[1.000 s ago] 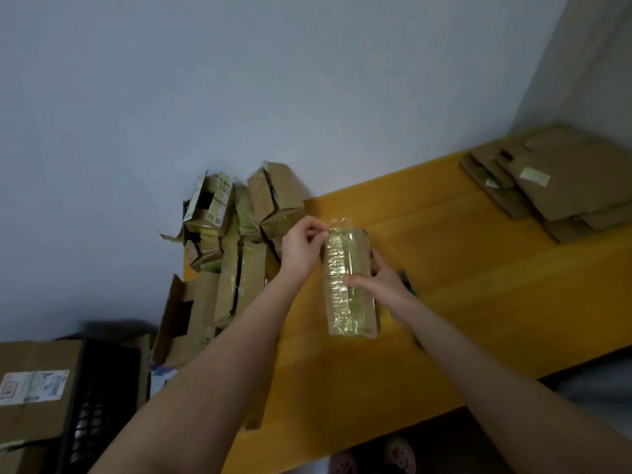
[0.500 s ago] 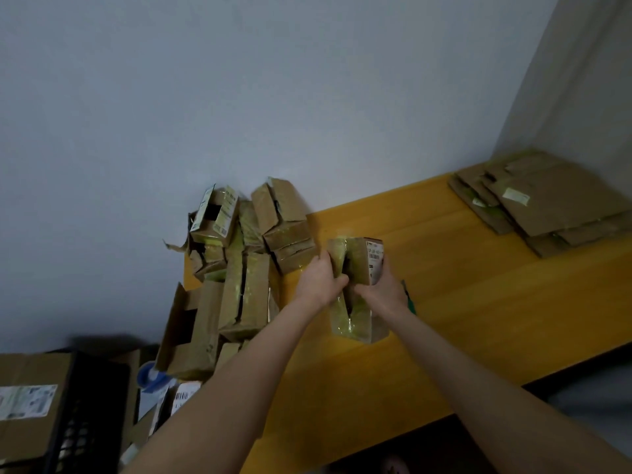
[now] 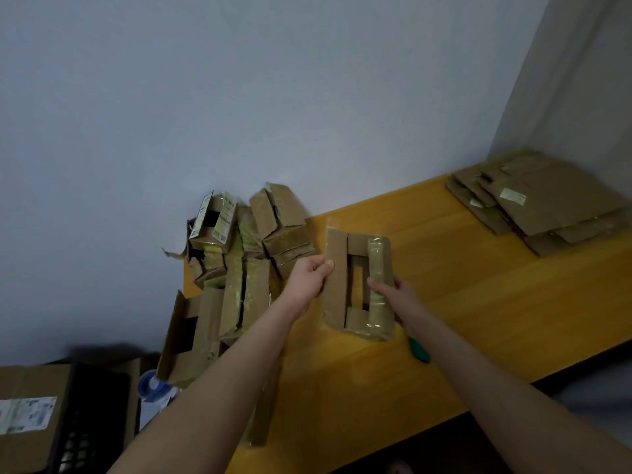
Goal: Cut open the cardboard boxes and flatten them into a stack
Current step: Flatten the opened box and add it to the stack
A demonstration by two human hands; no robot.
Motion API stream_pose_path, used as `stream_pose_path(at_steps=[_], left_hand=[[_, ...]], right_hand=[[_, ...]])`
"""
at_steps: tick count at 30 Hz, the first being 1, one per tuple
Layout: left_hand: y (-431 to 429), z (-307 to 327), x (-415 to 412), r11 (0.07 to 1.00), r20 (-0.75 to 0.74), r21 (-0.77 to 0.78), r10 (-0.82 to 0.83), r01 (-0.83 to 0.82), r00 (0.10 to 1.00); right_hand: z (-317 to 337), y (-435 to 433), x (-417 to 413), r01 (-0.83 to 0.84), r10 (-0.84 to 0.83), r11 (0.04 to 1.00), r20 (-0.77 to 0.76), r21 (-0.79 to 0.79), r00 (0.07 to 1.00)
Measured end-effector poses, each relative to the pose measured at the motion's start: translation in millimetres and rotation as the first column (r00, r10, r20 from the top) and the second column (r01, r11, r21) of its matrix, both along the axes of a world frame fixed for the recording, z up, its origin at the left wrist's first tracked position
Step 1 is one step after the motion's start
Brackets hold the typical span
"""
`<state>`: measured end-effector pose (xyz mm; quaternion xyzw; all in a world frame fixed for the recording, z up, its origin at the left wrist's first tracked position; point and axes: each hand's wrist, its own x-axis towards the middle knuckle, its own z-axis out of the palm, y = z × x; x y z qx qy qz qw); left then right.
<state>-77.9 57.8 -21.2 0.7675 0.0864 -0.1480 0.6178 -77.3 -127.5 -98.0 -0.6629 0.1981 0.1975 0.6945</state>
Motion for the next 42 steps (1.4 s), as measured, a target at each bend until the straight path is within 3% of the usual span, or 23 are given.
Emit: stream_pose_path(at_steps=[4, 6, 9, 11, 14, 16, 19, 22, 24, 26, 27, 32, 35, 39, 42], left_hand=[[-18.2, 3.9, 1.5, 0.953, 0.179, 0.303, -0.053, -0.004, 0.982], [-23.9, 8.0, 1.3, 0.915, 0.237, 0.403, -0.104, 0.000, 0.966], [-21.4, 12.2, 1.8, 0.913, 0.234, 0.408, -0.134, 0.028, 0.963], [-13.7, 15.0, 4.0, 0.926, 0.234, 0.376, -0.056, -0.037, 0.971], [6.0, 14.6, 9.6, 0.949, 0.171, 0.289, 0.079, -0.126, 0.982], [14.5, 14.2, 6.5, 0.987, 0.079, 0.126, 0.088, -0.098, 0.993], [18.8, 14.4, 0.2, 0.998, 0.008, -0.018, 0.059, -0.059, 0.998], [14.6, 14.8, -0.5, 0.998, 0.049, 0.049, -0.035, 0.033, 0.998], [8.1, 17.0, 1.1, 0.980, 0.102, 0.157, -0.137, 0.120, 0.985], [-0.1, 20.9, 3.2, 0.932, 0.166, 0.302, -0.257, 0.199, 0.952], [-3.4, 22.0, 4.6, 0.904, 0.189, 0.364, -0.306, 0.223, 0.933], [-1.2, 21.9, 8.4, 0.798, 0.242, 0.583, -0.352, 0.155, 0.904], [3.6, 13.7, 7.4, 0.739, 0.297, 0.673, -0.311, 0.033, 0.903], [10.2, -5.0, 2.3, 0.718, 0.455, 0.627, -0.025, -0.300, 0.890], [21.4, -23.7, -5.5, 0.841, 0.250, 0.385, 0.301, -0.379, 0.921]], right_hand=[[10.8, 15.4, 2.8, 0.043, 0.047, 0.883, 0.178, -0.468, 0.983], [17.9, 18.4, 3.4, 0.014, 0.113, 0.812, 0.181, -0.583, 0.977], [24.0, 13.9, 6.9, -0.089, 0.226, 0.683, 0.094, -0.725, 0.970], [28.4, 9.7, 7.8, -0.089, 0.240, 0.719, 0.126, -0.689, 0.963], [32.3, 1.0, 5.1, 0.018, 0.049, 0.942, 0.191, -0.334, 0.980], [33.3, -4.6, 1.8, 0.036, -0.007, 0.984, 0.166, -0.173, 0.986], [30.4, -4.5, 2.2, 0.074, -0.027, 0.963, 0.182, -0.257, 0.983], [37.1, 0.7, 7.1, 0.099, 0.081, 0.807, 0.274, -0.583, 0.958], [44.4, 2.0, 10.3, 0.046, 0.286, 0.561, 0.246, -0.827, 0.926], [48.2, 1.2, 11.5, 0.000, 0.435, 0.359, 0.168, -0.933, 0.885], [49.1, 0.9, 11.4, -0.011, 0.464, 0.337, 0.156, -0.941, 0.872], [52.4, 0.7, 8.8, 0.056, 0.491, 0.372, 0.248, -0.926, 0.835], [52.3, -1.1, 9.6, 0.076, 0.447, 0.500, 0.331, -0.863, 0.831], [50.7, -2.1, 7.6, 0.149, 0.307, 0.588, 0.390, -0.795, 0.868], [48.6, -7.1, 4.8, 0.169, 0.247, 0.615, 0.392, -0.770, 0.886]])
